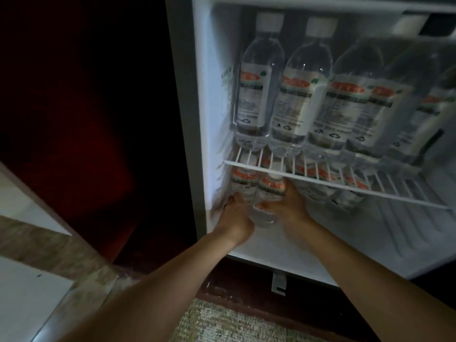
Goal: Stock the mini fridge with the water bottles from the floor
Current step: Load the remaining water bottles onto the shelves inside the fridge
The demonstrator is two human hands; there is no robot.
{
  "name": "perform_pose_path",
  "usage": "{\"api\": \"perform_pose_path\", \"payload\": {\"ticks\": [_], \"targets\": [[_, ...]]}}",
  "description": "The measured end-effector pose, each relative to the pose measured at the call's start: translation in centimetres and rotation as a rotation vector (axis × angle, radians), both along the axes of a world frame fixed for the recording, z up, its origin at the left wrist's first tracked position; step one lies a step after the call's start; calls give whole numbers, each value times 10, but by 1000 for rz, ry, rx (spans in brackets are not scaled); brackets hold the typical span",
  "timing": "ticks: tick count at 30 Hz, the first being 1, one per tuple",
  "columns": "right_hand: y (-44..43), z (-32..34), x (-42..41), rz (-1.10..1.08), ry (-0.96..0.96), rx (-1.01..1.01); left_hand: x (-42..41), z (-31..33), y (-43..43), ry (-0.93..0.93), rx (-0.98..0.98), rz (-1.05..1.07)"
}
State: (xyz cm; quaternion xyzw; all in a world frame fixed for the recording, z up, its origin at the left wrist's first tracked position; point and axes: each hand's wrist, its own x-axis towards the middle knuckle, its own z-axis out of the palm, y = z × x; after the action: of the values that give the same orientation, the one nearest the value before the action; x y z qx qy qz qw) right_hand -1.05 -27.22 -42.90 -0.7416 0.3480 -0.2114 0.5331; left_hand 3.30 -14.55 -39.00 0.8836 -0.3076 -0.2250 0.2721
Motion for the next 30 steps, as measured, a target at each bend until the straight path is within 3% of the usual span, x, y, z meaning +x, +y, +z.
{"api": "perform_pose_path", "payload": {"ticks": [8,14,18,22,26,30], "targets": [[5,-1,0,86,-30,-173,0,0,-2,45,-38,11],[18,9,-24,120,289,-196,-12,28,14,34,40,-60],[52,40,-62,260,586,-12,-27,63,54,37,67,-36],[110,102,-88,312,496,-55,-47,110,121,-14,77,30],[192,180,-103,415,332,-181,-62,157,205,-5,-10,176],[290,229,-115,540,183,-132,-86,193,299,-64,-169,360]]}}
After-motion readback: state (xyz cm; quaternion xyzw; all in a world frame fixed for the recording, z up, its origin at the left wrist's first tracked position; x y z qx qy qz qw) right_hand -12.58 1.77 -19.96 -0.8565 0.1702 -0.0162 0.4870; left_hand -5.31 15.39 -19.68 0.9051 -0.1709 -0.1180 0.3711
